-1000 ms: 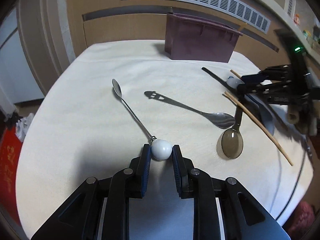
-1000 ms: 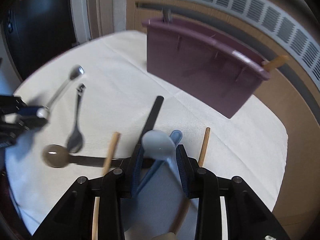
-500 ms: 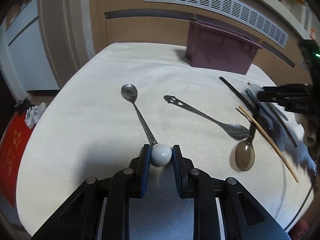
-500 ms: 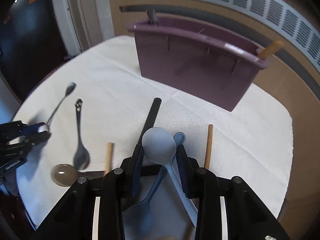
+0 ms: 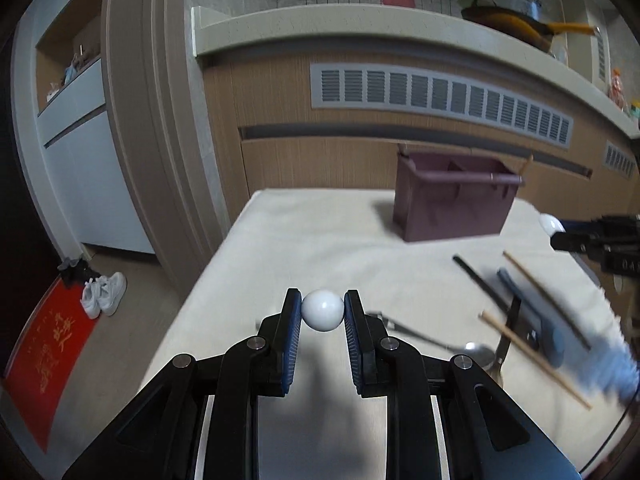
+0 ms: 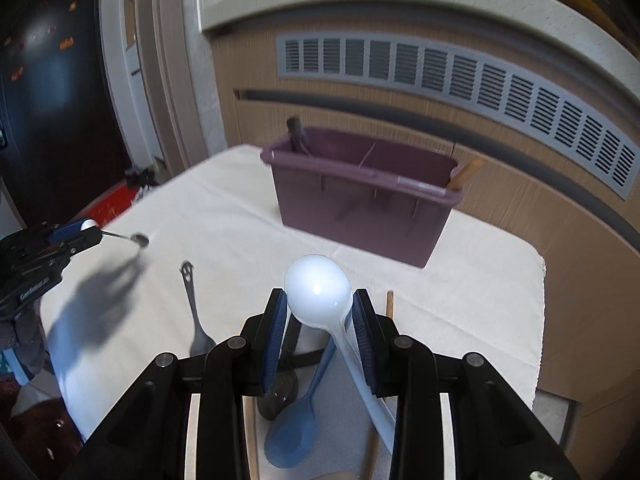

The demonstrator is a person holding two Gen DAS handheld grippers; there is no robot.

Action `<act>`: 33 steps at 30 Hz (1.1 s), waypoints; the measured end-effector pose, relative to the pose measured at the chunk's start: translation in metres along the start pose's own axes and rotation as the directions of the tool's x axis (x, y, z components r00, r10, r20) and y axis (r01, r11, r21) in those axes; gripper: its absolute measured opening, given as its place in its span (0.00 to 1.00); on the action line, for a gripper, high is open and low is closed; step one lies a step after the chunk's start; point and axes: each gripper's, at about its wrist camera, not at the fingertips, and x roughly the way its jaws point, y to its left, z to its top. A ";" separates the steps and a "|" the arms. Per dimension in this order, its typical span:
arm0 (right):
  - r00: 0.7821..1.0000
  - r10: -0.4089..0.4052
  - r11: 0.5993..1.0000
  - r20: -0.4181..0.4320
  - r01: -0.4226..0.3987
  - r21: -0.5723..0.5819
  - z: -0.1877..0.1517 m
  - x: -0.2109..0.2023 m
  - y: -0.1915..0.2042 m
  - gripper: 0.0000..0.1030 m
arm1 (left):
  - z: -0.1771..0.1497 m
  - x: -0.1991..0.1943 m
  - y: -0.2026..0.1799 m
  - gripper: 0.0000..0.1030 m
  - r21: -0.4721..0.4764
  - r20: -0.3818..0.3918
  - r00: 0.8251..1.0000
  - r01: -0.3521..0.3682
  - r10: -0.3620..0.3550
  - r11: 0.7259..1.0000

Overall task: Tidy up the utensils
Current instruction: 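Grasp the white-ball spoon handle with the left gripper while the right gripper grasps the white plastic spoon, then carry the white-ball spoon and white plastic spoon into the maroon caddy and open both grippers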

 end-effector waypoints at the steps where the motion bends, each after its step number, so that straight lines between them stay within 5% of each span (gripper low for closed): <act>1: 1.000 0.001 1.000 0.009 -0.001 0.006 0.002 -0.001 -0.001 0.30 | 0.004 -0.002 0.001 0.22 0.002 0.003 1.000 0.004 -0.004 1.000; 12: 0.996 0.033 0.994 0.085 -0.041 0.098 0.011 -0.020 -0.020 0.30 | 0.049 -0.008 -0.003 0.22 -0.050 -0.020 0.981 0.193 -0.194 0.980; 19: 0.985 0.070 0.979 0.159 -0.098 0.179 0.020 -0.028 -0.032 0.30 | 0.087 -0.017 -0.036 0.22 -0.046 0.027 0.941 0.339 -0.338 0.940; 23: 0.954 0.078 0.971 0.290 -0.139 0.195 0.045 -0.056 -0.036 0.30 | 0.140 -0.028 -0.053 0.22 -0.043 0.099 0.884 0.462 -0.456 0.886; 25: 0.907 0.071 0.971 0.416 -0.159 0.181 0.077 -0.086 -0.038 0.31 | 0.172 -0.032 -0.062 0.22 -0.026 0.153 0.851 0.512 -0.503 0.859; 28: 0.852 0.073 0.971 0.518 -0.179 0.157 0.115 -0.102 -0.044 0.31 | 0.207 -0.022 -0.066 0.22 -0.031 0.218 0.830 0.532 -0.514 0.846; 33: 0.853 0.089 0.964 0.514 -0.204 0.172 0.140 -0.057 -0.047 0.31 | 0.222 0.030 -0.062 0.22 -0.090 0.187 0.816 0.569 -0.548 0.817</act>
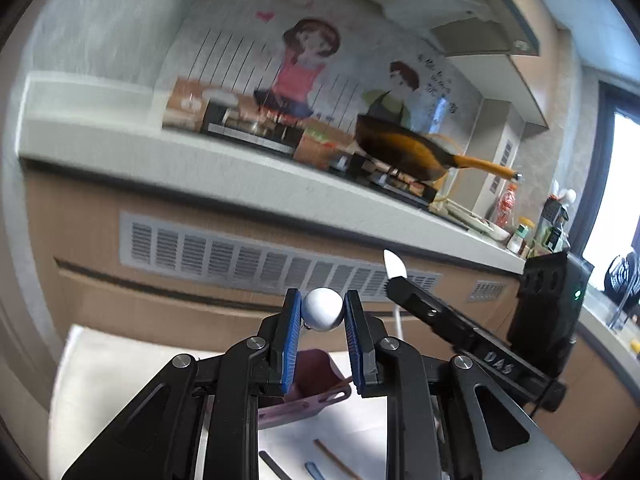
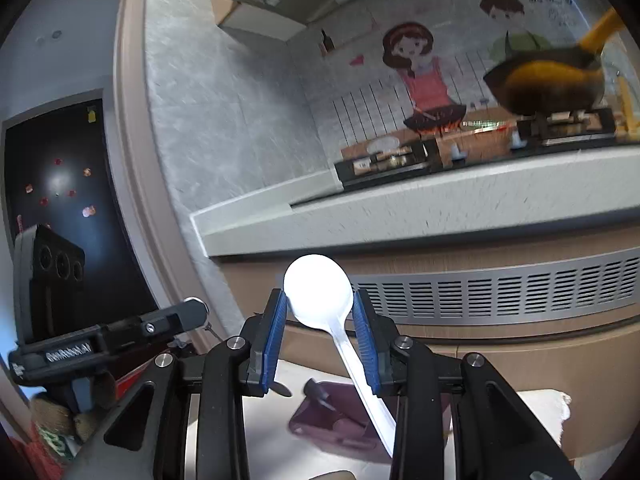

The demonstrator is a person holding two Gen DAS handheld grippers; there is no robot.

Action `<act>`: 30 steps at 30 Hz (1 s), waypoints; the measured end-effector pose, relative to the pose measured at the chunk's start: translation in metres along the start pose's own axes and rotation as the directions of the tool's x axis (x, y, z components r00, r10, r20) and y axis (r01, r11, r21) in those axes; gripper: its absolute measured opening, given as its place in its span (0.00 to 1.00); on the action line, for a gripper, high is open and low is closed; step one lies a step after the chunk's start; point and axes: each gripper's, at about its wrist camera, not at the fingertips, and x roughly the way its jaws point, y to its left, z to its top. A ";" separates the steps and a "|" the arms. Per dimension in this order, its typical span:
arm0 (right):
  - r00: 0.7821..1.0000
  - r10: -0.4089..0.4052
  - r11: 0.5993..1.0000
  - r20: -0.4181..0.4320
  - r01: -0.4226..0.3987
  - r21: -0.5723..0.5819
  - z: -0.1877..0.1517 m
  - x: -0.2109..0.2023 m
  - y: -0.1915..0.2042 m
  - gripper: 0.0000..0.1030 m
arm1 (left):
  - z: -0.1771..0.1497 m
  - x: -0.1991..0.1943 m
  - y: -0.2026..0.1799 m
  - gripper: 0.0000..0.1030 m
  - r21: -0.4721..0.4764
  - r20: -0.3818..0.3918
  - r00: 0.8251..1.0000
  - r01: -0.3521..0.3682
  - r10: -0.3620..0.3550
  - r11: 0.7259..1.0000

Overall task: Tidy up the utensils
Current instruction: 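Carry the white-ball spoon and white plastic spoon into the maroon caddy and open both grippers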

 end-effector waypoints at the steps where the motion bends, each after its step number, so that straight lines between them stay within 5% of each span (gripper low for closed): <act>1: 1.000 -0.006 1.000 -0.004 0.006 0.004 -0.003 0.008 -0.002 0.31 | -0.001 0.010 0.008 0.22 -0.015 -0.016 1.000 0.001 -0.001 1.000; 11: 0.997 -0.003 0.999 -0.078 0.007 0.048 -0.040 0.085 -0.029 0.33 | -0.027 0.070 0.056 0.22 -0.114 -0.141 0.990 0.007 -0.024 0.993; 14: 0.991 -0.011 0.997 -0.137 0.021 0.077 -0.052 0.091 -0.040 0.46 | -0.037 0.081 0.058 0.28 -0.113 -0.171 0.984 0.025 -0.045 0.993; 21: 0.974 -0.190 0.982 -0.125 0.186 -0.042 -0.060 0.031 -0.034 0.48 | -0.047 0.037 0.041 0.52 0.014 -0.088 0.993 -0.071 0.072 0.997; 24: 0.931 -0.311 0.946 -0.193 0.283 -0.159 -0.072 0.005 -0.021 0.48 | -0.073 0.013 0.038 0.55 0.083 -0.073 0.984 -0.157 0.164 0.984; 30: 0.847 -0.320 0.946 -0.424 0.259 -0.196 -0.129 -0.022 -0.020 0.47 | -0.140 -0.007 0.051 0.55 0.092 -0.246 0.945 -0.197 0.214 0.976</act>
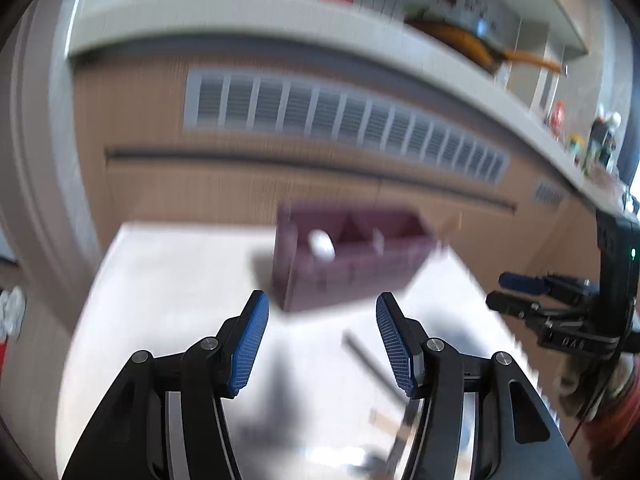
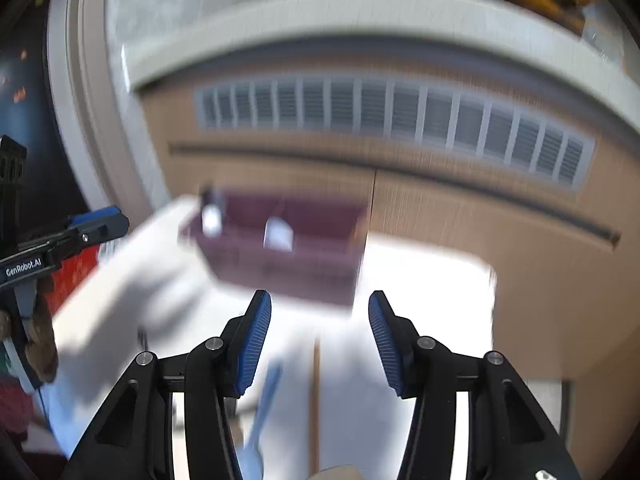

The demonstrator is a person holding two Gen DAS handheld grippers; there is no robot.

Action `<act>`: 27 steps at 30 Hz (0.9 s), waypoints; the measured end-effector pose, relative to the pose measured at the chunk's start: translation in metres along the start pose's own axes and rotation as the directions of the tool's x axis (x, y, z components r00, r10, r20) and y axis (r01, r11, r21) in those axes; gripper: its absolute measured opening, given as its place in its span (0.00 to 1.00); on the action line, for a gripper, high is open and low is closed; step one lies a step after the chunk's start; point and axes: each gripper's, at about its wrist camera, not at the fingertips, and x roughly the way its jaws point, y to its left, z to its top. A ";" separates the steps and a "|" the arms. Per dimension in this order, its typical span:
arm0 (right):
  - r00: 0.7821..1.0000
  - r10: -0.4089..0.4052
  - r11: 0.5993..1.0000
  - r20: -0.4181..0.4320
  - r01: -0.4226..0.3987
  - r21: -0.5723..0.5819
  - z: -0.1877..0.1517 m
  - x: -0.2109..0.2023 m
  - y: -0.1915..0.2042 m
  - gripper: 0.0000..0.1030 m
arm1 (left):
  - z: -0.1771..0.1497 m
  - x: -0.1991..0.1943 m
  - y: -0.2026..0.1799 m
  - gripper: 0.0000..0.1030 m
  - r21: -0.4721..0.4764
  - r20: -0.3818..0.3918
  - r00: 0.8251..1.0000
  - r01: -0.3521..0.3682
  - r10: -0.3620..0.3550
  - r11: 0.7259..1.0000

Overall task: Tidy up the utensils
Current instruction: 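Carry the white-ball spoon and white plastic spoon into the maroon caddy and open both grippers, then grasp the blue plastic spoon with the right gripper while the left gripper grasps a silver spoon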

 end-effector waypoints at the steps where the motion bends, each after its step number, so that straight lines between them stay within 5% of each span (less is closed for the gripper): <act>1: 0.999 0.003 1.000 -0.050 -0.003 -0.003 -0.015 0.003 0.002 0.47 | -0.013 -0.001 0.000 0.55 0.002 -0.029 1.000 -0.001 0.001 1.000; 11: 0.970 0.048 0.998 -0.237 -0.056 -0.030 -0.082 0.037 0.036 0.46 | -0.077 -0.008 0.002 0.55 0.080 -0.148 0.988 -0.033 0.045 0.996; 14: 0.968 0.036 0.998 -0.247 -0.047 -0.041 -0.081 0.051 0.047 0.19 | -0.081 -0.003 0.009 0.55 0.061 -0.169 0.985 -0.034 0.043 0.998; 19: 0.956 0.025 0.999 -0.292 -0.033 -0.022 -0.085 0.068 0.046 0.12 | -0.084 0.000 0.007 0.55 0.057 -0.194 0.981 0.016 -0.005 0.998; 27: 0.965 0.010 0.999 -0.262 0.000 0.038 -0.082 0.050 0.015 0.06 | -0.100 0.001 -0.030 0.55 0.291 -0.242 0.970 0.093 -0.021 0.952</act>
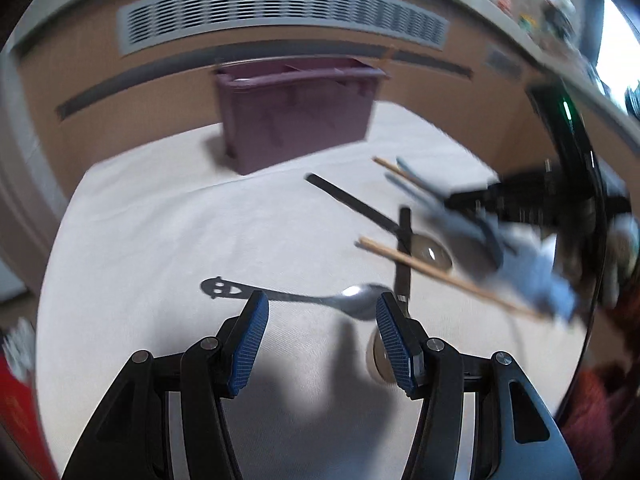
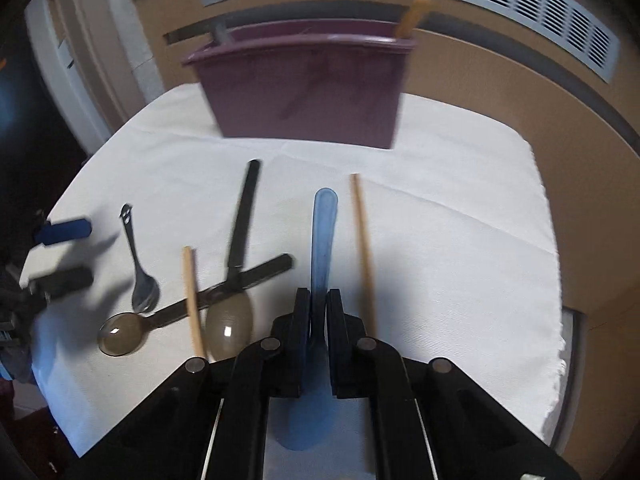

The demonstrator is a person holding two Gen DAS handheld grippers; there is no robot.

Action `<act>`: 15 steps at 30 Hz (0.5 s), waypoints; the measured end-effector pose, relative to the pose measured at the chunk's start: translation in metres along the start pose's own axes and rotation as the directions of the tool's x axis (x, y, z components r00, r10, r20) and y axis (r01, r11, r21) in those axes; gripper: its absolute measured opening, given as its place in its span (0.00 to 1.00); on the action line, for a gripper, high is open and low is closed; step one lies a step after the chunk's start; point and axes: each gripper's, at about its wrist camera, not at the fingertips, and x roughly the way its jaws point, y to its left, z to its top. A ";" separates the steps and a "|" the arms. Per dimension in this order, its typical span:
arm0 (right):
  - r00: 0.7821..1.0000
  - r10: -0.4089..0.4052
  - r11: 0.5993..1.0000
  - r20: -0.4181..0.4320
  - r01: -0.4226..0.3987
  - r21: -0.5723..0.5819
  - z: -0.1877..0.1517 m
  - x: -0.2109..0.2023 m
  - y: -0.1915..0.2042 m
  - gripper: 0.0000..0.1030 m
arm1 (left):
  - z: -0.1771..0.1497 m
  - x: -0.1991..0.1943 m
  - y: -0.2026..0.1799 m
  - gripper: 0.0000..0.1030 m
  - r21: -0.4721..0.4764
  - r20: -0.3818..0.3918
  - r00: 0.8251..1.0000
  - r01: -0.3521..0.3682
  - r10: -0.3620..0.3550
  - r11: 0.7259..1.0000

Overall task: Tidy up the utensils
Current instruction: 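Grasp the blue plastic spoon with the right gripper while the left gripper grasps a silver spoon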

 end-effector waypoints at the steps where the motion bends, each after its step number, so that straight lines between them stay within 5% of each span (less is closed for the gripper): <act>1: 1.000 -0.001 1.000 0.002 0.001 0.008 -0.001 -0.002 -0.004 0.06 | -0.001 0.002 -0.006 0.55 0.050 -0.007 1.000 -0.010 0.011 0.999; 9: 1.000 0.010 1.000 0.005 -0.011 0.012 -0.008 -0.009 -0.015 0.07 | 0.007 0.037 -0.012 0.55 0.324 -0.073 0.990 -0.088 0.118 0.942; 15: 1.000 0.014 1.000 0.020 -0.014 -0.002 -0.009 -0.015 -0.014 0.07 | 0.035 0.064 0.022 0.57 0.256 -0.066 0.978 -0.175 0.198 0.951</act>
